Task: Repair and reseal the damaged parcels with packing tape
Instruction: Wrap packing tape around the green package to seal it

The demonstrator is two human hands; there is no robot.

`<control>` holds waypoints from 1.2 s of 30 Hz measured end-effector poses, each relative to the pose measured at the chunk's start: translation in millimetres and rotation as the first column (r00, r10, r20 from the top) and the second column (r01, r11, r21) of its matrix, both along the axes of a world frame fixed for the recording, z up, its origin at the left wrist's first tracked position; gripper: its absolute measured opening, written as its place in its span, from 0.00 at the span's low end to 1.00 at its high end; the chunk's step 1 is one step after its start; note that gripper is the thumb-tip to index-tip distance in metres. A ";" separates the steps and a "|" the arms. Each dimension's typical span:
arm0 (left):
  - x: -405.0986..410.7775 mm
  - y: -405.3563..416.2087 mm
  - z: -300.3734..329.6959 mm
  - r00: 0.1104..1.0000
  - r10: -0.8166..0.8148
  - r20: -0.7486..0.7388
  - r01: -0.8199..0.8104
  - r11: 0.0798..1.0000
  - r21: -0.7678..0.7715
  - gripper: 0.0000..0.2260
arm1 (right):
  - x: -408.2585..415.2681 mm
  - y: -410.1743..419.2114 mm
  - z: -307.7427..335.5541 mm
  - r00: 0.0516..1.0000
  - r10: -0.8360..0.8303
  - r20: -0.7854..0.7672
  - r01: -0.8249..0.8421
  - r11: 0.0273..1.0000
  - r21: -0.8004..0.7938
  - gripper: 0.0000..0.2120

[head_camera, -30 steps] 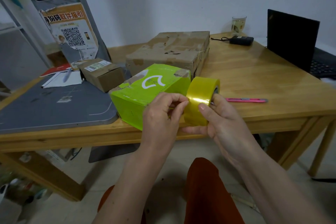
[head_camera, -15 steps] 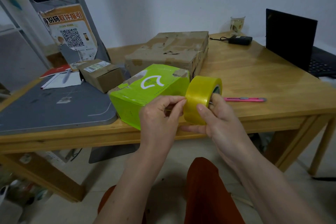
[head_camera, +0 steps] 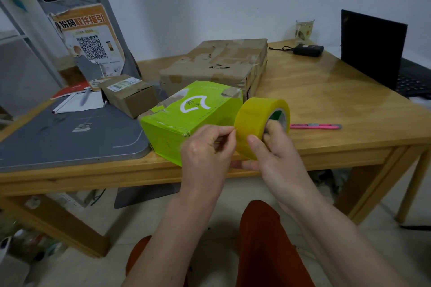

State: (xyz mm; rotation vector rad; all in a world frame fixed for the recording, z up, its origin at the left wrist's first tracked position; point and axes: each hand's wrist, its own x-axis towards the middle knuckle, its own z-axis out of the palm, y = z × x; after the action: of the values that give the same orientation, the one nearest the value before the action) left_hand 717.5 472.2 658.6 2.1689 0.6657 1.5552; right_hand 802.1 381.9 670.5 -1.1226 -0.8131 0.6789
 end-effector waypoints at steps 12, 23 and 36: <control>-3.1 5.4 -7.0 0.999 -0.048 -0.004 0.048 0.994 0.098 0.05 | 0.5 6.4 -8.0 0.997 -0.071 0.018 0.072 0.995 -0.065 0.08; 1.6 6.4 -4.1 0.952 0.257 -0.165 -0.179 0.907 0.382 0.04 | 3.0 7.8 -14.2 0.997 -0.068 0.038 0.071 0.993 -0.094 0.07; 2.8 -15.8 -3.0 0.976 -0.118 -0.181 0.104 0.991 -0.085 0.06 | 13.5 15.3 -18.5 0.959 -0.216 0.182 0.239 0.964 -0.118 0.05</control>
State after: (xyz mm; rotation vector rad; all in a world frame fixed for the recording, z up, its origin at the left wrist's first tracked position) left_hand 720.4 456.4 655.6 2.2718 0.6362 1.2628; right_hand 815.6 397.2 651.9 -1.3907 -0.7711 0.4572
